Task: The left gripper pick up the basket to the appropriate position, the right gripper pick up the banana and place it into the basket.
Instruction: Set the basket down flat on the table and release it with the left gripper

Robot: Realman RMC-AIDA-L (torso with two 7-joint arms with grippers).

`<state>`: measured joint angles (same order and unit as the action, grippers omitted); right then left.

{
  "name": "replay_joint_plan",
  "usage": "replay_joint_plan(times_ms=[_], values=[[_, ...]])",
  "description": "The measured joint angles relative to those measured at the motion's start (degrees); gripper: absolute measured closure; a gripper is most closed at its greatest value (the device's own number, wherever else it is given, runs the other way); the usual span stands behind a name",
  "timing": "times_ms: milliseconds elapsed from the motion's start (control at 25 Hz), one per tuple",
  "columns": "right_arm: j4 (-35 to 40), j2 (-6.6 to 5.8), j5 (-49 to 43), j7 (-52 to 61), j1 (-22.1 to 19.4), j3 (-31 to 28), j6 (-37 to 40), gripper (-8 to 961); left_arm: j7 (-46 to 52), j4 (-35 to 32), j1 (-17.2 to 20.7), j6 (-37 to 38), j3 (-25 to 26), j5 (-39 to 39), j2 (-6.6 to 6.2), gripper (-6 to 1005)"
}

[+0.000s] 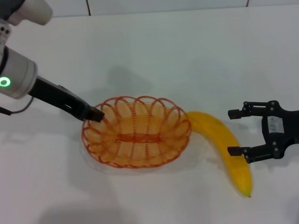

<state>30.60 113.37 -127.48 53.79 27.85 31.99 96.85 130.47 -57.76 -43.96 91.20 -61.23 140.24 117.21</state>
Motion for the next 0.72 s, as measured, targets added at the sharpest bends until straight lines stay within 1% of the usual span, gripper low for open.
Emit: replay_joint_plan(times_ms=[120,160,200,320,520,720], values=[[-0.01,0.00,0.05,0.00,0.03,0.00,0.00,84,1.24,3.36,-1.07,-0.59,-0.64,-1.30,-0.06,932],[-0.02,0.00,0.05,0.00,0.05,0.00,0.00,84,1.37,6.28,-2.15,-1.34,-0.64,-1.26,-0.16,932],[-0.02,0.00,0.05,0.00,0.07,0.00,0.00,84,1.37,6.28,-2.15,-1.34,-0.64,-1.26,-0.16,932],[-0.02,0.00,0.06,0.00,0.09,0.00,0.00,84,1.50,10.89,-4.26,-3.11,-0.53,-0.26,-0.36,933],[-0.02,0.00,0.13,0.00,0.22,0.00,0.00,85,2.23,12.47,-5.07,-4.30,-0.34,0.43,-0.48,932],[-0.01,0.00,0.14,0.00,0.30,0.00,0.00,85,2.50,15.56,-6.64,-5.61,-0.44,1.25,-0.61,919]])
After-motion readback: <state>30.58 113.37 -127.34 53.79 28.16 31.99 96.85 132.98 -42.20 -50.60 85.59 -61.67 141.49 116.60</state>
